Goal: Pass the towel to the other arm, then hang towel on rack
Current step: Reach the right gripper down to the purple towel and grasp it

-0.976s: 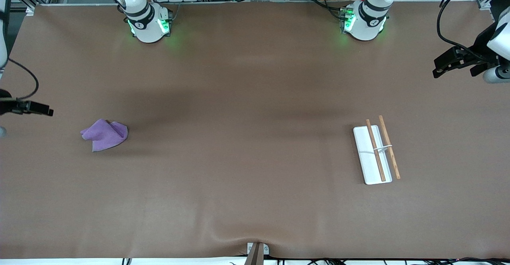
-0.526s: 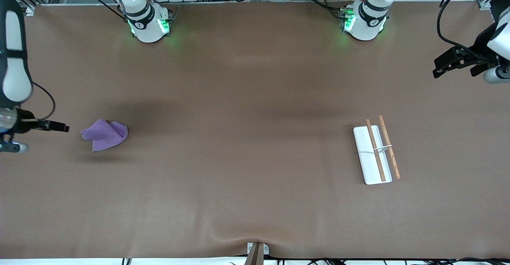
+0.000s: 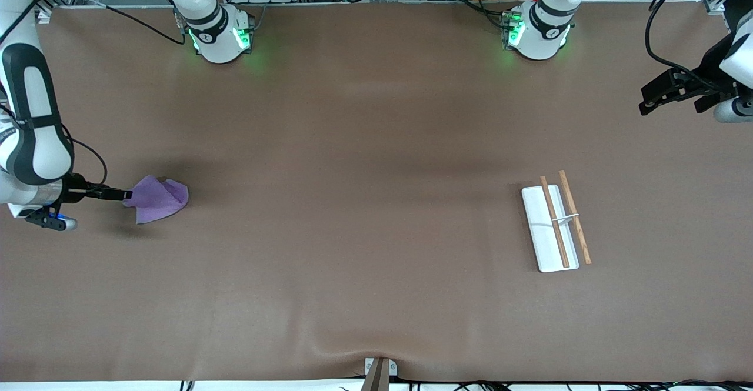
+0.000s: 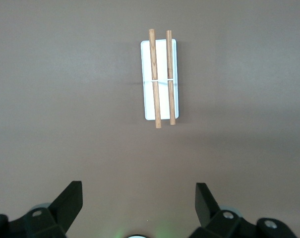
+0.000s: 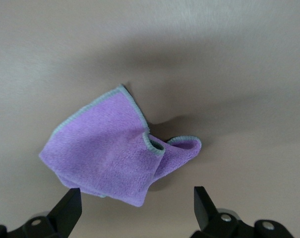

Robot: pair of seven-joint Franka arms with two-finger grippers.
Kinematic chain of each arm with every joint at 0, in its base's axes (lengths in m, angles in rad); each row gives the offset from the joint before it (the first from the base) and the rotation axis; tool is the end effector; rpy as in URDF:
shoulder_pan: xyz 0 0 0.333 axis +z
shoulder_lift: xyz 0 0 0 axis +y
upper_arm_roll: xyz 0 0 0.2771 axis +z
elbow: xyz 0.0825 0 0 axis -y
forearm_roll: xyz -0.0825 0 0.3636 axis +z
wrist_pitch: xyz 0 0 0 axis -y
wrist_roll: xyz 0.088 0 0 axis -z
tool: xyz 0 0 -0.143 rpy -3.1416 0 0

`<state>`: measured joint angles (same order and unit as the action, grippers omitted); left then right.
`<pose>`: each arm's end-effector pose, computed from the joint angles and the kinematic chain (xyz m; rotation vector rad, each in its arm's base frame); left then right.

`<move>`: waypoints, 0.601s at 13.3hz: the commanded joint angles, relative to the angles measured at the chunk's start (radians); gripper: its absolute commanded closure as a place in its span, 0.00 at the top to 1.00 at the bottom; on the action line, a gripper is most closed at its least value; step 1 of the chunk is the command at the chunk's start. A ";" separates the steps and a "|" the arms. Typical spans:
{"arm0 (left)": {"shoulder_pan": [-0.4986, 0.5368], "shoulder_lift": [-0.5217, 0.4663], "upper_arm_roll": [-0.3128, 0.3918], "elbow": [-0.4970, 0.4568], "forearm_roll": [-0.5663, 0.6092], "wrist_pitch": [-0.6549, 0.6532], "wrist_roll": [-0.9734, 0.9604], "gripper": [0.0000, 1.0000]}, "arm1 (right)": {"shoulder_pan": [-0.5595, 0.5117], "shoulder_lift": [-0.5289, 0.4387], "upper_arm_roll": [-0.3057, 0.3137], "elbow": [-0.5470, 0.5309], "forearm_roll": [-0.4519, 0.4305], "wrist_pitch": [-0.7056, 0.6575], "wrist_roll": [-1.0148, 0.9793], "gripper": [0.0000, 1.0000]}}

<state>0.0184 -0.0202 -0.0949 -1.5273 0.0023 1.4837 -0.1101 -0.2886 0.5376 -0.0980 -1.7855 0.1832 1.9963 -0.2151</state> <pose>0.5176 -0.0398 0.5721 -3.1346 -0.0530 0.0360 0.5375 -0.2001 0.1786 -2.8955 0.3916 0.4086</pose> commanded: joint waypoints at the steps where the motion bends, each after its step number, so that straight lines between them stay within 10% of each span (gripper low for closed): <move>1: -0.002 0.009 0.004 0.021 -0.019 -0.017 0.003 1.00 | -0.024 0.044 0.015 -0.008 0.042 0.042 -0.018 1.00; 6: -0.002 0.009 0.004 0.021 -0.019 -0.017 0.003 1.00 | -0.021 0.074 0.017 -0.006 0.056 0.076 -0.018 1.00; 8: -0.002 0.009 0.004 0.021 -0.019 -0.017 0.003 1.00 | -0.015 0.078 0.018 -0.006 0.058 0.075 -0.018 0.58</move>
<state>0.0184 -0.0200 -0.0949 -1.5274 0.0023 1.4837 -0.1101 -0.2949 0.6104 -0.0930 -1.7949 0.2189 2.0673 -0.2197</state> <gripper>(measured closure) 0.000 0.066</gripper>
